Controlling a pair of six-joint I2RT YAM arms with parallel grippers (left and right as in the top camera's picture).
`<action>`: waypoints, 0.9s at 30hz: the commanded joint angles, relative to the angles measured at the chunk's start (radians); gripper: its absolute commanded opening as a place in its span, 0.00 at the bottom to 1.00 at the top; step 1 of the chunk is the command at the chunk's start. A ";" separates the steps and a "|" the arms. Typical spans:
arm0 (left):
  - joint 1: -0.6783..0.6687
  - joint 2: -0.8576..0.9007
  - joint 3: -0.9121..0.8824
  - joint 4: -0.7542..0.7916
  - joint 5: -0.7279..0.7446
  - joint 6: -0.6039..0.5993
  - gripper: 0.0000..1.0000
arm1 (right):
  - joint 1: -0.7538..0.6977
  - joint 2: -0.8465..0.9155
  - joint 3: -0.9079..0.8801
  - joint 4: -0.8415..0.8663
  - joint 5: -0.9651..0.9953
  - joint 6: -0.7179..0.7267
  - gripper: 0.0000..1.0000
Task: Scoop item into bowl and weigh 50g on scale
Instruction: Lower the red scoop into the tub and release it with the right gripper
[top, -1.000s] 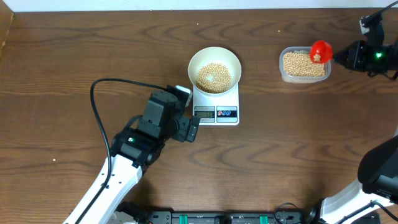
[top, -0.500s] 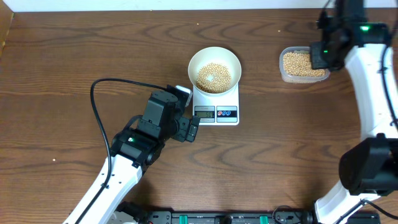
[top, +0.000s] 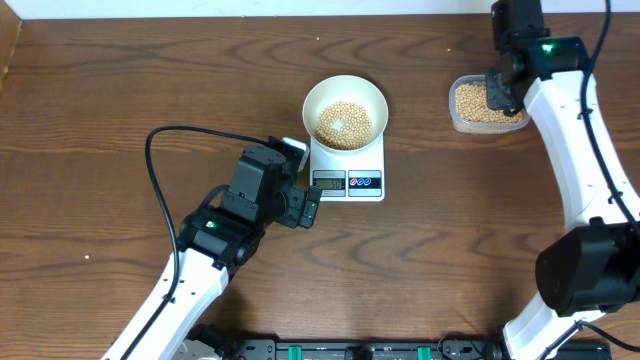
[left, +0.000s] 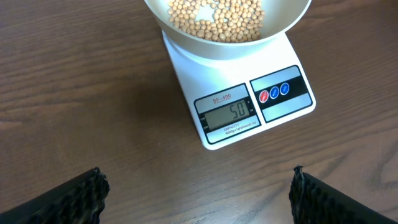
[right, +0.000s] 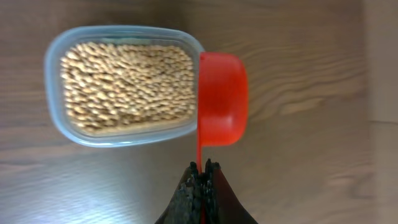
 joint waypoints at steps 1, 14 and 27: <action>-0.001 0.004 -0.002 -0.002 0.002 -0.016 0.95 | -0.087 -0.021 -0.002 0.029 -0.291 0.113 0.01; -0.001 0.004 -0.002 -0.002 0.002 -0.016 0.95 | -0.311 -0.021 -0.147 0.286 -0.904 0.260 0.01; -0.001 0.004 -0.002 -0.002 0.002 -0.016 0.95 | -0.356 -0.021 -0.303 0.338 -0.931 0.312 0.93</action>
